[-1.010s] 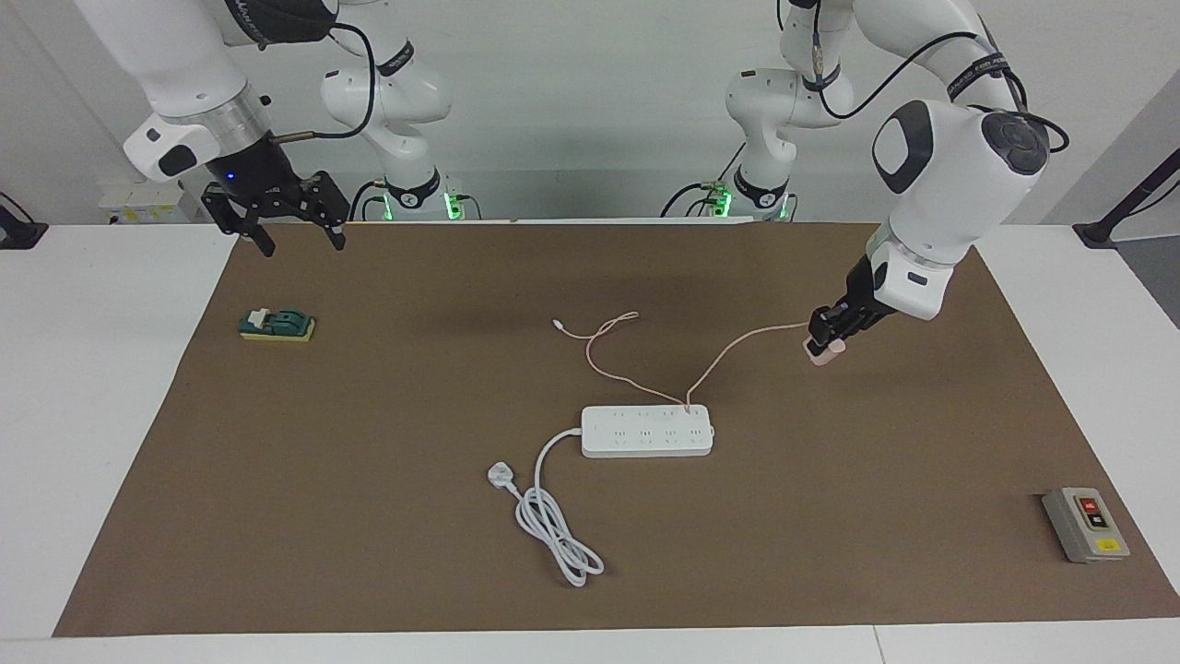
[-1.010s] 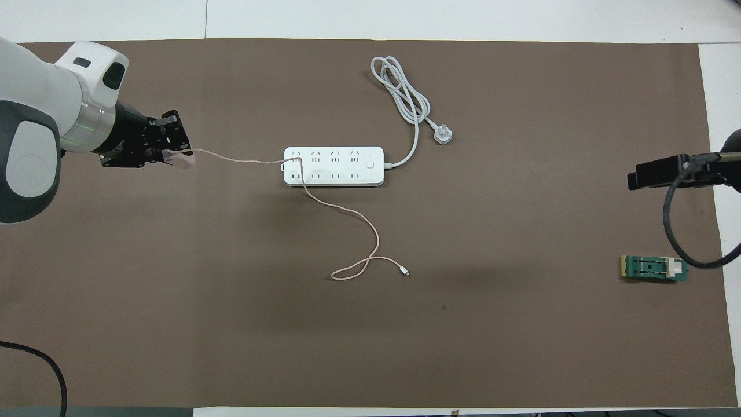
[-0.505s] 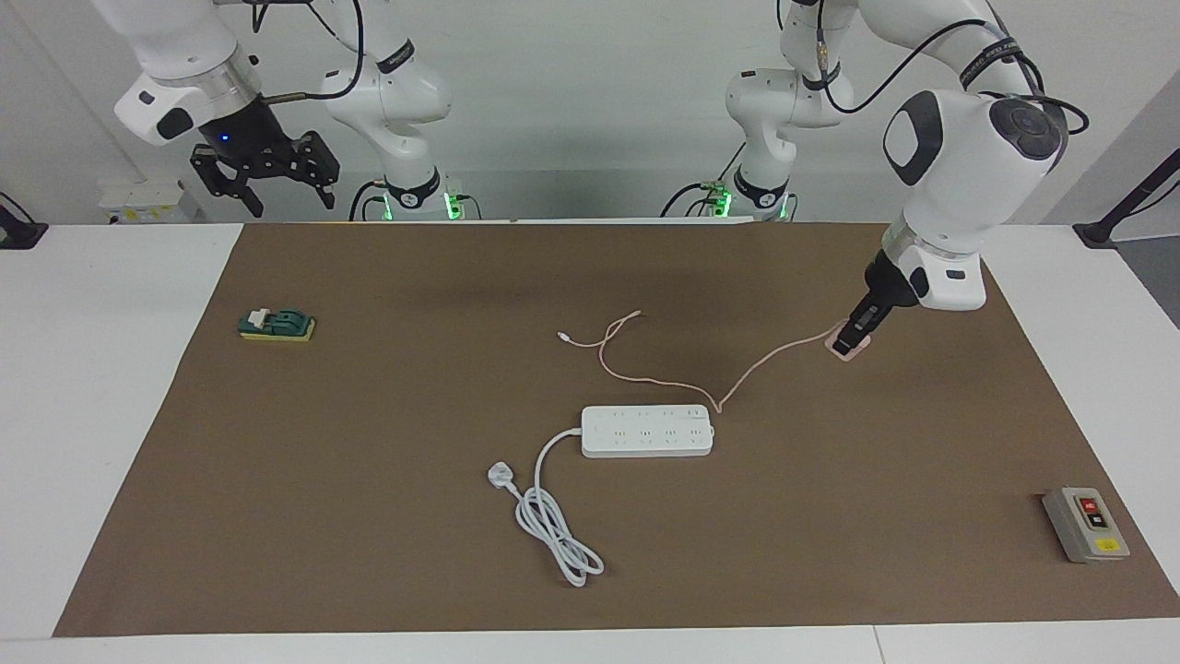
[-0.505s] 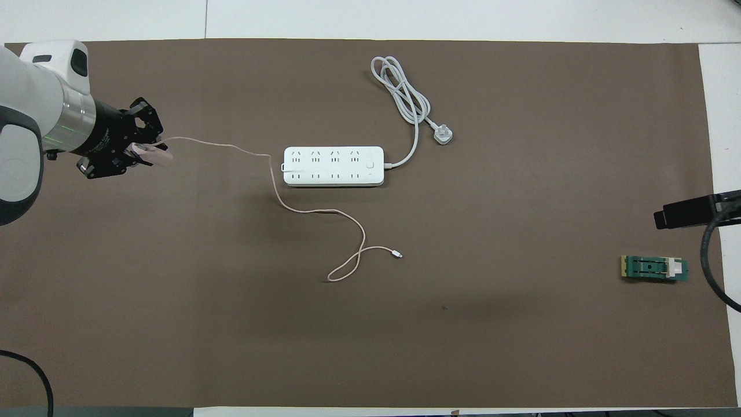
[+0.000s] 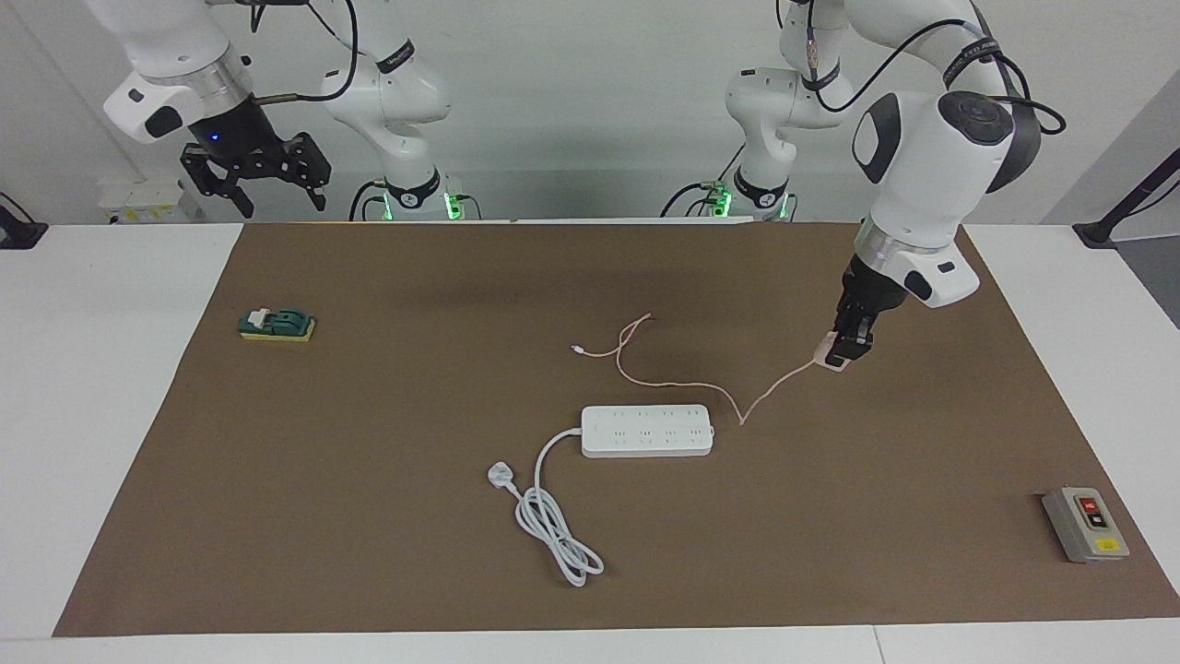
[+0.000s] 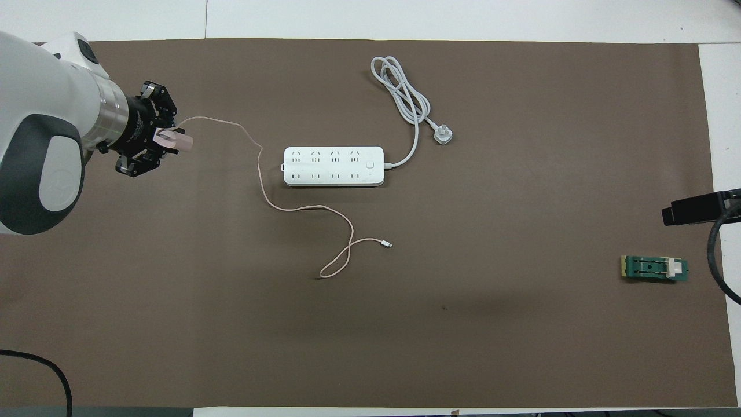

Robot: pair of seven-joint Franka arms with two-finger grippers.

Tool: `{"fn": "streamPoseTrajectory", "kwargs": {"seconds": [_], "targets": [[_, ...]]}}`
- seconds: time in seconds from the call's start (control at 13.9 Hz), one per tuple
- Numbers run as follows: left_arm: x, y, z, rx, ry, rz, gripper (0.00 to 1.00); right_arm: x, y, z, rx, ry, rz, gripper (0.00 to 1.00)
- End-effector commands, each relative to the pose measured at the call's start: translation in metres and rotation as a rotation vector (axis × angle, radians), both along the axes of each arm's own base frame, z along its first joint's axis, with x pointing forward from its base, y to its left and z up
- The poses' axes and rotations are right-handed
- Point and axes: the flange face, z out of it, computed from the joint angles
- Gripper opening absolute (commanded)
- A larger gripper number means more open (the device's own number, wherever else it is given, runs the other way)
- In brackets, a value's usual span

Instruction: Plug charger into power strip

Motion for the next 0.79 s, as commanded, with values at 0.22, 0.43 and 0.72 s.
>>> {"fn": "streamPoseTrajectory", "kwargs": {"seconds": [0.22, 0.43, 0.72], "targets": [[-0.020, -0.059, -0.024, -0.003, 0.055, 0.340, 0.00, 0.001, -0.006, -0.001, -0.018, -0.014, 0.012, 1.00], [-0.041, -0.114, -0.045, 0.005, 0.095, 0.429, 0.00, 0.001, -0.007, -0.002, -0.069, -0.018, 0.021, 1.00], [-0.051, -0.160, -0.071, -0.005, 0.102, 0.473, 0.00, 0.002, -0.009, -0.006, -0.100, -0.013, 0.019, 1.00]]}}
